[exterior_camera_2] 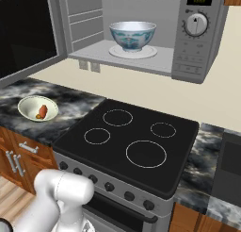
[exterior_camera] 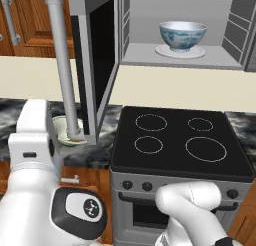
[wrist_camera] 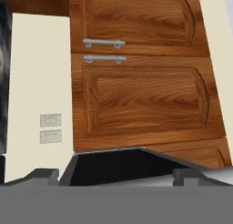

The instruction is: Place the bowl containing the onion and bell pepper in the microwave. Close the microwave door and press the start button to microwave the meal.

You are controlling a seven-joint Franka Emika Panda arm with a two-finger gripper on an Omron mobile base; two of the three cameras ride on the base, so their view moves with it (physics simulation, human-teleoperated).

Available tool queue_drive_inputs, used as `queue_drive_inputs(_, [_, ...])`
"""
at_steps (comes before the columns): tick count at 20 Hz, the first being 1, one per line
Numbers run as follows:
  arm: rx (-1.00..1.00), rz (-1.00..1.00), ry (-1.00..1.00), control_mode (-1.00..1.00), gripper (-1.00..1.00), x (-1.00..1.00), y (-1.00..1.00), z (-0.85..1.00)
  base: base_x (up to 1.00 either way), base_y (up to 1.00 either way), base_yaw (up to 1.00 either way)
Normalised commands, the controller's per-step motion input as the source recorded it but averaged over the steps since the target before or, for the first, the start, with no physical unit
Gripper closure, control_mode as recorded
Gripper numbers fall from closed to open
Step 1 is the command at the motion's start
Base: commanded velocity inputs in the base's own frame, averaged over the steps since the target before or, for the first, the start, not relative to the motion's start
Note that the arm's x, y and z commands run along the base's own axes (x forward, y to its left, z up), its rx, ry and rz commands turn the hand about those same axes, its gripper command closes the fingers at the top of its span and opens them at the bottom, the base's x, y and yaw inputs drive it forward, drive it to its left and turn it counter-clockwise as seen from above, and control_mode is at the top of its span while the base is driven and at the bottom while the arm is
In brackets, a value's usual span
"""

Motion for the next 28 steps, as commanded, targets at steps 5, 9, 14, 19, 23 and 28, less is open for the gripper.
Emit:
queue_drive_inputs(5, [-0.07,-0.19,0.04,-1.0,-1.0,0.76,0.27,-0.02,0.0,0.0,0.0])
queue_drive_inputs(9, [-0.09,-0.2,0.06,-1.0,-1.0,0.65,0.39,0.0,0.0,0.0,0.0])
queue_drive_inputs(14, [-0.07,-0.22,0.06,-1.0,-1.0,0.43,0.24,0.0,0.0,0.0,0.0])
queue_drive_inputs(19, [-0.01,-0.37,0.0,-1.0,-1.0,0.02,-0.24,0.0,0.0,0.0,0.0])
queue_drive_inputs(23, [0.03,-0.45,0.0,-1.0,-1.0,-0.1,-0.96,0.0,0.0,0.0,0.0])
queue_drive_inputs(28, [0.1,-0.42,-0.02,-1.0,-1.0,-0.05,-1.0,0.0,0.0,0.0,0.0])
